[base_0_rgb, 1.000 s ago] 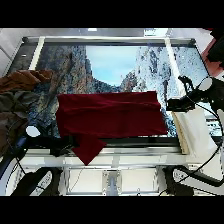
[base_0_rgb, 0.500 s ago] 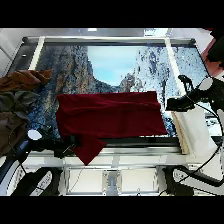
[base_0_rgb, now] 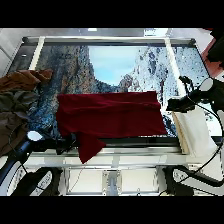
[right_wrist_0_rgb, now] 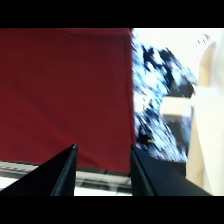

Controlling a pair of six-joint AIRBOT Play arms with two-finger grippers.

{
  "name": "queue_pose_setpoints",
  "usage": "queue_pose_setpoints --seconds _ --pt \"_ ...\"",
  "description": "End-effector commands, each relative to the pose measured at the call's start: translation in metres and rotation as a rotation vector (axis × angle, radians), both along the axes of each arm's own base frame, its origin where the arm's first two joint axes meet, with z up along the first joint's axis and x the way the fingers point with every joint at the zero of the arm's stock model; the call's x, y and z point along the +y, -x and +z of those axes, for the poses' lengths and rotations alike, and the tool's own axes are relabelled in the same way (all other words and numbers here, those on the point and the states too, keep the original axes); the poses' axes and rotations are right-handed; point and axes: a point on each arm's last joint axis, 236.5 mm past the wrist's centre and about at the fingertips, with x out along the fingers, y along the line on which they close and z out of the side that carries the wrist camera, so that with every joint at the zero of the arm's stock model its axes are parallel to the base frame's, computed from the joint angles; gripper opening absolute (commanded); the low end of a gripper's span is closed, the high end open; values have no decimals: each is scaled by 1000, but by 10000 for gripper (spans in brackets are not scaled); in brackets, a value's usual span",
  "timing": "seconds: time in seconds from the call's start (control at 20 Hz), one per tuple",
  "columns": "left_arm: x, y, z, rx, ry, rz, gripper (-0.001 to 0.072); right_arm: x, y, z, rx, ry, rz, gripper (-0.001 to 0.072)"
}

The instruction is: Fold the shirts.

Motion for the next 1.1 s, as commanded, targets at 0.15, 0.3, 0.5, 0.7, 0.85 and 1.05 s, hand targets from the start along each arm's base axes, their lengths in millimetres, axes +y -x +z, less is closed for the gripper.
queue_pose_setpoints --seconds 0.15,0.3,0.5,0.7,0.85,1.05 --pt "-4 -1 3 -25 19 -25 14 2 103 -39 192 -234 -224 390" --pt "-3 -2 3 -29 16 -23 14 11 124 -54 156 -297 -340 390" --pt "-3 -4 2 -34 12 -18 14 30 114 -73 91 -395 -460 390" --pt "-3 -3 2 -33 13 -19 15 28 106 -96 31 -395 -578 389" --pt "-3 -3 2 -34 12 -18 14 22 103 -103 7 -370 -606 382" --pt "-3 -3 2 -34 12 -18 14 8 92 -105 -43 -337 -667 369"
